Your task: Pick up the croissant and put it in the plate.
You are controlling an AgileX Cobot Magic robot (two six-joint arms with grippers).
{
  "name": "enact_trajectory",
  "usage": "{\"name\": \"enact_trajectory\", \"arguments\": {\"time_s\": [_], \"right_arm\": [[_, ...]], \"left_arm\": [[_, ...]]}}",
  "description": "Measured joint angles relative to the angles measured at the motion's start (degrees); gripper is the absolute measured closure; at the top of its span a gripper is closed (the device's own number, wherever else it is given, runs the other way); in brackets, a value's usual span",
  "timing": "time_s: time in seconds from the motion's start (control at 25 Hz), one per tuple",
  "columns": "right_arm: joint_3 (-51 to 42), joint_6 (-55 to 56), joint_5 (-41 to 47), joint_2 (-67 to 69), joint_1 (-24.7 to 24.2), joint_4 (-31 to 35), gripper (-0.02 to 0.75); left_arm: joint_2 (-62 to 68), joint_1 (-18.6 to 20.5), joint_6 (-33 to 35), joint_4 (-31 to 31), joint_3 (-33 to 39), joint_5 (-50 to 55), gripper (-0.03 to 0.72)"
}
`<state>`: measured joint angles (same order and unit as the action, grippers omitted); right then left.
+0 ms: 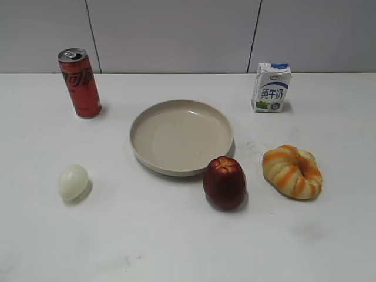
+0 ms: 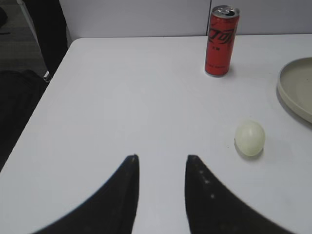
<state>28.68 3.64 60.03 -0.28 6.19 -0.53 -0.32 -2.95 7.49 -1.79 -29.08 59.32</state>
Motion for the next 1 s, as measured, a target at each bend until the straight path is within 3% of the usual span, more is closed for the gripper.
{"name": "enact_trajectory", "arguments": {"time_s": [0.2, 0.48, 0.72, 0.84, 1.0], "right_arm": [[0.7, 0.0, -2.1, 0.3, 0.0, 0.0, 0.158], [1.2, 0.0, -31.3, 11.6, 0.0, 3.2, 0.162], [0.7, 0.0, -46.4, 31.7, 0.0, 1.8, 0.162], [1.5, 0.0, -48.9, 44.1, 0.0, 1.8, 0.138], [6.6, 0.0, -46.1, 60.2, 1.6, 1.8, 0.071]], "left_arm": [[0.0, 0.0, 0.0, 0.0, 0.0, 0.0, 0.451], [0.0, 0.0, 0.0, 0.0, 0.0, 0.0, 0.451], [0.0, 0.0, 0.0, 0.0, 0.0, 0.0, 0.451], [0.0, 0.0, 0.0, 0.0, 0.0, 0.0, 0.451], [0.0, 0.0, 0.0, 0.0, 0.0, 0.0, 0.451]]}}
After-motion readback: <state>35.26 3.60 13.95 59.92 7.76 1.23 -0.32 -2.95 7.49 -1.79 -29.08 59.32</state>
